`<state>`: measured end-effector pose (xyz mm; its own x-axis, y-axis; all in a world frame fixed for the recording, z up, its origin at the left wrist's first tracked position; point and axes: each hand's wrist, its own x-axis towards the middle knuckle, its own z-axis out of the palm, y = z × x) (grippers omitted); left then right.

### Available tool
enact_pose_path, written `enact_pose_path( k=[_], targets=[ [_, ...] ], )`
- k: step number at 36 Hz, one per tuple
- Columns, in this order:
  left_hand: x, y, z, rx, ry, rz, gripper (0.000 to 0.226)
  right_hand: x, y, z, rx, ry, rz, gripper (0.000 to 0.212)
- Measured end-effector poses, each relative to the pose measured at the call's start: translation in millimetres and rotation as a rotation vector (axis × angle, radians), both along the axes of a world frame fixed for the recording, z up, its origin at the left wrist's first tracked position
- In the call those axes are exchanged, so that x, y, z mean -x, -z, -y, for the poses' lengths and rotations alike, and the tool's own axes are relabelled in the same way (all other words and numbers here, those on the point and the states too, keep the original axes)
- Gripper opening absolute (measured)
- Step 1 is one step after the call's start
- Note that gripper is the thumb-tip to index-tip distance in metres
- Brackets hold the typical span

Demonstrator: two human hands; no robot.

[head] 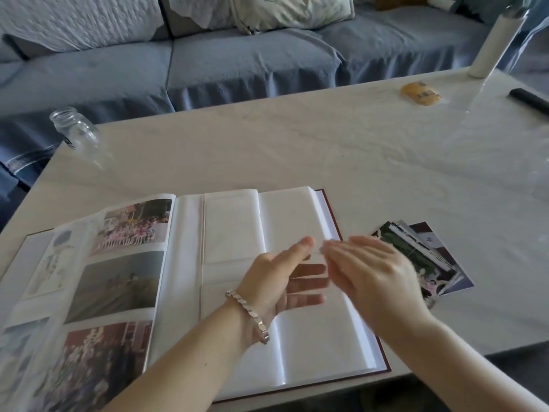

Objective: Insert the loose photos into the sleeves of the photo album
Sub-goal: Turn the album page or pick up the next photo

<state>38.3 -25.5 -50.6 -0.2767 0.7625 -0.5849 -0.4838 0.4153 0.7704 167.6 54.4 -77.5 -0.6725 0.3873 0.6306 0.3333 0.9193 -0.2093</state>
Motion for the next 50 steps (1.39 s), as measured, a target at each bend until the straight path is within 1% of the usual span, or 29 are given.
enact_pose_path(
  k=[3,4,6,8,10,11,13,14,15,17,18,19,21,22,24,25,27,29,30,33,37,41,43,46,50],
  targets=[
    [1.2,-1.1,2.1,-0.031,-0.113,-0.095,0.007,7.8,5.3,11.4,0.028,-0.141,0.043,0.021],
    [4.3,0.2,2.9,-0.009,-0.148,-0.155,0.004,9.5,6.8,12.1,0.051,-0.168,0.068,0.022],
    [14.7,5.9,4.6,0.049,-0.167,-0.328,0.007,11.2,8.1,10.8,0.136,-0.205,0.1,0.024],
    [28.4,11.5,6.9,0.088,-0.108,-0.554,0.011,12.0,7.5,7.7,0.279,-0.176,0.115,0.033],
    [39.9,12.1,9.8,0.094,0.017,-0.72,0.014,12.2,2.1,4.0,0.469,-0.085,0.101,0.042],
    [43.6,10.8,10.5,0.091,0.083,-0.756,0.014,11.8,-1.2,1.2,0.575,-0.036,0.106,0.047],
    [47.2,6.5,10.5,0.075,0.185,-0.758,0.014,11.3,-4.4,-7.0,0.768,0.051,0.183,0.057],
    [48.0,4.2,10.0,0.07,0.223,-0.77,0.014,11.0,-3.2,-11.8,0.853,0.07,0.233,0.055],
    [49.3,2.4,9.0,0.067,0.253,-0.799,0.014,10.3,-1.9,-15.8,0.938,0.066,0.267,0.045],
    [53.4,-0.2,6.1,0.055,0.262,-0.843,0.015,9.6,-1.3,-19.7,1.047,0.022,0.267,0.014],
    [55.9,-0.1,4.2,0.05,0.24,-0.854,0.015,8.9,-1.1,-20.4,1.073,-0.002,0.264,0.007],
    [57.9,1.1,2.2,0.047,0.206,-0.876,0.015,8.7,-0.7,-20.8,1.089,-0.018,0.267,0.013],
    [61.9,8.9,-2.0,0.07,0.123,-1.005,0.02,8.2,1.3,-22.0,1.109,-0.013,0.267,0.016],
    [63.8,14.2,-3.7,0.093,0.08,-1.09,0.024,8.4,3.3,-23.4,1.114,0.01,0.243,0.015],
    [66.5,25.7,-5.9,0.128,0.041,-1.243,0.038,9.3,9.4,-27.5,1.126,0.105,0.135,0.018],
    [67.8,31.4,-7.2,0.149,0.073,-1.315,0.045,9.8,12.2,-29.9,1.138,0.157,0.067,0.02],
    [70.1,42.9,-9.9,0.242,0.215,-1.409,0.06,13.0,15.9,-34.2,1.153,0.24,-0.062,0.017],
    [72.3,55.0,-11.7,0.379,0.353,-1.428,0.07,18.2,16.8,-37.8,1.172,0.303,-0.174,0.01],
    [73.7,60.9,-11.9,0.436,0.392,-1.438,0.071,21.8,17.4,-39.4,1.182,0.322,-0.221,0.009],
    [74.1,68.9,-11.1,0.509,0.406,-1.488,0.066,35.7,17.6,-42.0,1.197,0.344,-0.312,0.009],
    [73.7,72.9,-11.1,0.504,0.373,-1.516,0.06,57.4,17.0,-41.5,1.22,0.343,-0.379,0.009],
    [74.7,74.6,-9.6,0.486,0.369,-1.512,0.057,75.7,21.2,-38.5,1.16,0.338,-0.361,0.022],
    [75.1,74.8,-8.8,0.47,0.348,-1.515,0.057,82.2,22.7,-36.5,1.12,0.339,-0.347,0.021],
    [74.7,75.9,-6.9,0.451,0.309,-1.518,0.058,87.4,24.3,-34.6,1.059,0.351,-0.34,0.012],
    [73.0,76.9,-6.4,0.432,0.28,-1.53,0.059,86.9,25.2,-32.4,0.981,0.349,-0.33,0.011]
  ],
)
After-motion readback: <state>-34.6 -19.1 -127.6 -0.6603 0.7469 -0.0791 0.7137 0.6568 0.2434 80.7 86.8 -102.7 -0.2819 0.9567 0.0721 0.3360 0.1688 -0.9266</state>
